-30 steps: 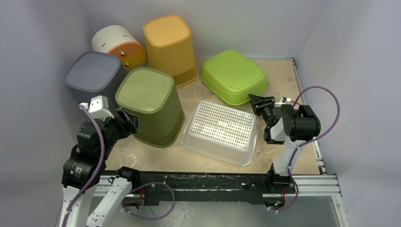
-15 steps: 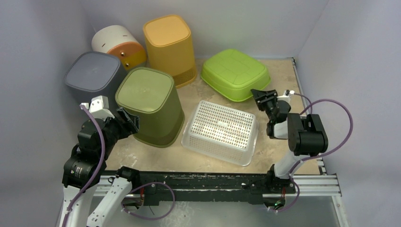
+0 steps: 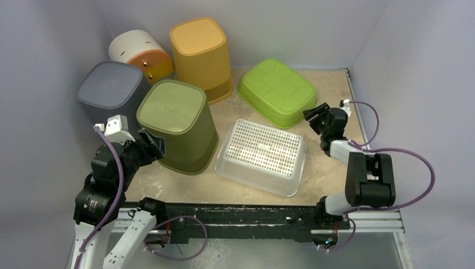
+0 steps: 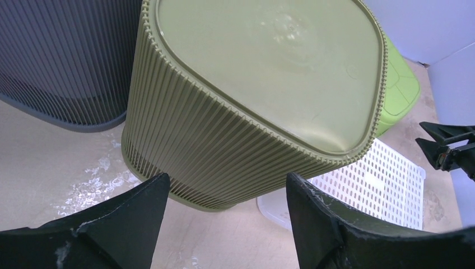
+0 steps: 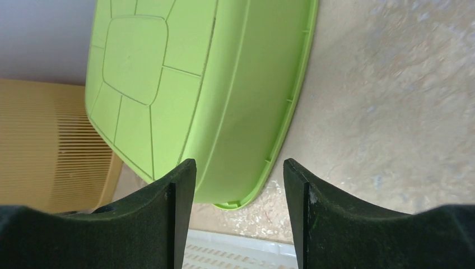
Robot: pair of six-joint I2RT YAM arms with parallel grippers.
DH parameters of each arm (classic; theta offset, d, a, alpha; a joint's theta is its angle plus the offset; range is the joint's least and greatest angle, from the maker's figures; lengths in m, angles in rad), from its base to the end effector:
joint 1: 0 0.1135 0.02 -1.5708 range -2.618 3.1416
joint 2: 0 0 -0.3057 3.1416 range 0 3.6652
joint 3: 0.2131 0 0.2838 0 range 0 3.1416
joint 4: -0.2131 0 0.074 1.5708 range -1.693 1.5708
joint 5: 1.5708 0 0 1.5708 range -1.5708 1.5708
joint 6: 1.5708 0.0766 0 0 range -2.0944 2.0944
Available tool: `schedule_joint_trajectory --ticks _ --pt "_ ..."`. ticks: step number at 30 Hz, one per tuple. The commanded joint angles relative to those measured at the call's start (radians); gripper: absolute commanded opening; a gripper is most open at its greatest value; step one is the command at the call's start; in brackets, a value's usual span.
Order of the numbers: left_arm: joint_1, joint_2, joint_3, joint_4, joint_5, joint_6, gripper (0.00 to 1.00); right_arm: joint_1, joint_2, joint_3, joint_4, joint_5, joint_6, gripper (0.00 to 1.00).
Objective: Turn the large container upside down
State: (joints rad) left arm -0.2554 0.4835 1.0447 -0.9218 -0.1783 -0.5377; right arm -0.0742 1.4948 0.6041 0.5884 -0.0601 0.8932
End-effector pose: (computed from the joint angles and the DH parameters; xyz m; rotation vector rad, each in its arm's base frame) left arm 0.0925 -0.0101 0.4013 -0.3913 1.9022 -0.3580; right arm 0.3609 -0.0222 0.1956 0.8549 1.7186 0.6150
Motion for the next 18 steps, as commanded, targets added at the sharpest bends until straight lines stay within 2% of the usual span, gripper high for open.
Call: schedule_joint_trajectory --ticks 1,2,5,6,7,12,14,18 --pt "0.005 0.0 -0.004 0.032 0.014 0.001 0.73 0.009 -0.113 0.065 -0.135 0.079 -0.173 0.61" --pt "0.005 0.002 -0.008 0.034 0.016 0.003 0.73 0.019 -0.135 0.078 -0.168 0.097 -0.207 0.62" --pt "0.005 0.014 -0.021 0.037 0.012 0.01 0.74 0.06 -0.201 0.131 -0.287 0.173 -0.311 0.83" --pt "0.005 0.018 -0.024 0.035 0.007 0.014 0.74 0.075 -0.215 0.159 -0.331 0.196 -0.344 0.94" --pt "0.005 0.023 -0.027 0.033 0.003 0.017 0.74 0.1 -0.221 0.19 -0.372 0.219 -0.376 0.99" --pt "0.005 0.033 -0.033 0.042 0.001 0.018 0.74 0.338 -0.193 0.352 -0.553 0.431 -0.494 1.0" --pt "0.005 0.037 -0.034 0.041 0.002 0.019 0.74 0.391 -0.19 0.405 -0.585 0.441 -0.504 1.0" --pt "0.005 0.06 -0.031 0.003 0.0 0.038 0.74 0.451 -0.247 0.389 -0.591 0.405 -0.517 1.0"
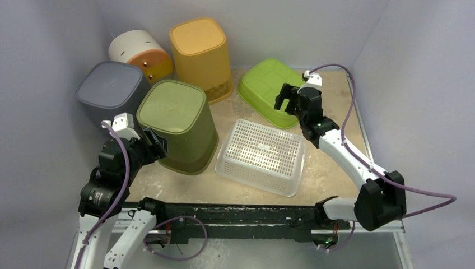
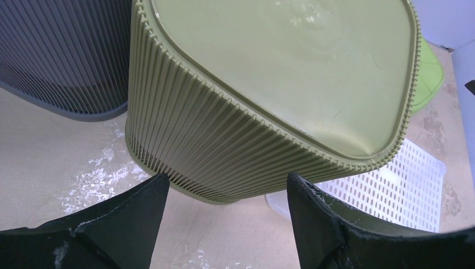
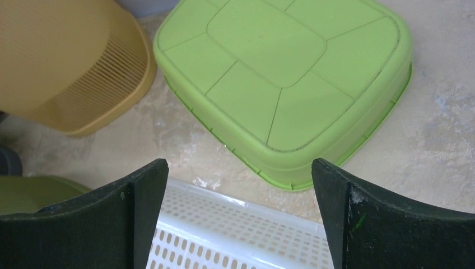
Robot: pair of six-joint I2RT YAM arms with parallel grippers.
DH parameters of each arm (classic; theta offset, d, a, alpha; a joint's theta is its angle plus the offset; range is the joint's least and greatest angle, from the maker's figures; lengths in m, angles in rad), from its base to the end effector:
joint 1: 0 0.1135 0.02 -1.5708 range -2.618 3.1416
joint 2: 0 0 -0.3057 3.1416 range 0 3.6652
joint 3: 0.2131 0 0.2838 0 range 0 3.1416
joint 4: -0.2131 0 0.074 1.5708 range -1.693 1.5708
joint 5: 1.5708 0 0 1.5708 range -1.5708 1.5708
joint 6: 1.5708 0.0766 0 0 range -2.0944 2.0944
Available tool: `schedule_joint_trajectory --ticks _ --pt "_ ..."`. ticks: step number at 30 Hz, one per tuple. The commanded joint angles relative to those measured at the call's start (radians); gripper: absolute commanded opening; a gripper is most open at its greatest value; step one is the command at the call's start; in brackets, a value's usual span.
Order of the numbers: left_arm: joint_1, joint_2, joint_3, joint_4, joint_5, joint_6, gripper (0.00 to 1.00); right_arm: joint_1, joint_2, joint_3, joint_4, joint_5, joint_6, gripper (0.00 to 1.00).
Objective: Turn the large container upside down
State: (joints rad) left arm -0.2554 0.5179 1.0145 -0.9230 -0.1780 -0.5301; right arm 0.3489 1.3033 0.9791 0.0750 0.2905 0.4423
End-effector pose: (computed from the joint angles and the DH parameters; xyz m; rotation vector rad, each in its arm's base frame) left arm 0.1057 -0.0136 0.3880 -0.3880 1.9671 -0.3284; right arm 0.3497 0.1038 0.3405 0.2897 1.7961 0.2975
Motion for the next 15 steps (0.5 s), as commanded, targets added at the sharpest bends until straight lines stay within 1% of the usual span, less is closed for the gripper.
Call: schedule_joint_trajectory --ticks 1,4,6,10,15 --pt "0.005 0.032 -0.001 -0.004 -0.003 0.035 0.74 0.042 -0.081 0.002 -0.074 0.053 -0.073 1.0" --pt "0.005 0.034 -0.006 -0.013 -0.024 0.044 0.74 0.082 -0.14 -0.034 -0.072 0.034 -0.104 1.0" --pt "0.005 0.034 -0.012 -0.011 -0.039 0.048 0.75 0.1 -0.151 -0.032 -0.102 0.029 -0.109 1.0" --pt "0.005 0.045 -0.018 -0.005 -0.032 0.045 0.75 0.159 -0.124 -0.02 -0.152 0.061 -0.145 1.0" --pt "0.005 0.04 -0.036 0.009 -0.019 0.03 0.75 0.21 -0.116 -0.036 -0.134 0.057 -0.152 1.0"
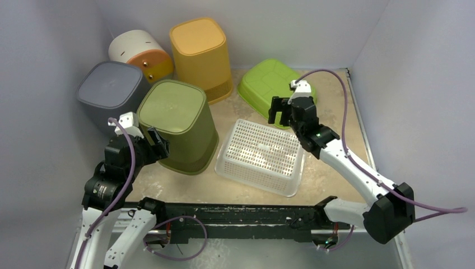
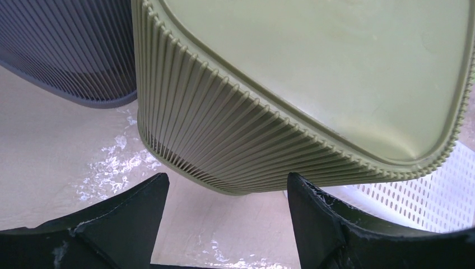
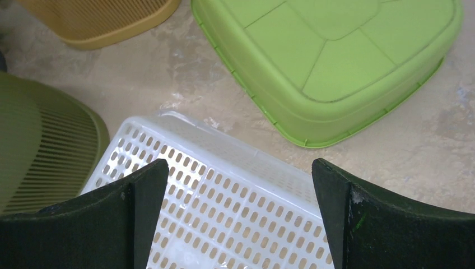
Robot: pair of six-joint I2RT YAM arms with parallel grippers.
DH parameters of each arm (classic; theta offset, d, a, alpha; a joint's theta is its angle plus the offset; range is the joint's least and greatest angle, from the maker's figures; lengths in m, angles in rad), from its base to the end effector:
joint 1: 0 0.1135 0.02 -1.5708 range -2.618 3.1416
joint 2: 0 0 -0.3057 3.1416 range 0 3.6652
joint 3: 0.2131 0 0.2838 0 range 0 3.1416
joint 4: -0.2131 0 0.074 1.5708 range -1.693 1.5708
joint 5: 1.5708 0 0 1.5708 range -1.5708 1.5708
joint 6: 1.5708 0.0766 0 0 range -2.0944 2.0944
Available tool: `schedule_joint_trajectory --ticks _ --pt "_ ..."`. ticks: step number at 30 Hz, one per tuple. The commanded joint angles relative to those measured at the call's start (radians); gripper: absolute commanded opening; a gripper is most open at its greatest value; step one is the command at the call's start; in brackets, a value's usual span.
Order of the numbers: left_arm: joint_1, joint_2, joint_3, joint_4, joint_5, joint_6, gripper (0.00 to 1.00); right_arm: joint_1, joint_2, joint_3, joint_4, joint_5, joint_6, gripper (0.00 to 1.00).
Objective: Turn the large container upside down
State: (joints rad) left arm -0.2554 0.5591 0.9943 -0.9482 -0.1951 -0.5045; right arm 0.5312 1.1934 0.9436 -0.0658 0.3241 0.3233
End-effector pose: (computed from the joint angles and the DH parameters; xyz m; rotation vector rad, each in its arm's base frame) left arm 0.1170 -0.0152 0.3738 -0.3765 2.0494 -0.2618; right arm 0.2972 0.1463 0.3418 0.0265 1.8789 0.2833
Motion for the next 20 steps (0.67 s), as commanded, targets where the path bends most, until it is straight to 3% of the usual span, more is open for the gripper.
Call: schedule_joint_trajectory --ticks 1,20 --pt "0.005 -0.006 -0.018 0.034 -0.002 0.004 0.75 0.033 -0.013 -0.009 0.019 0.02 -0.033 1.0" --pt "0.005 -0.02 -0.027 0.033 -0.005 0.0 0.75 0.04 -0.051 -0.041 0.009 0.082 -0.055 1.0"
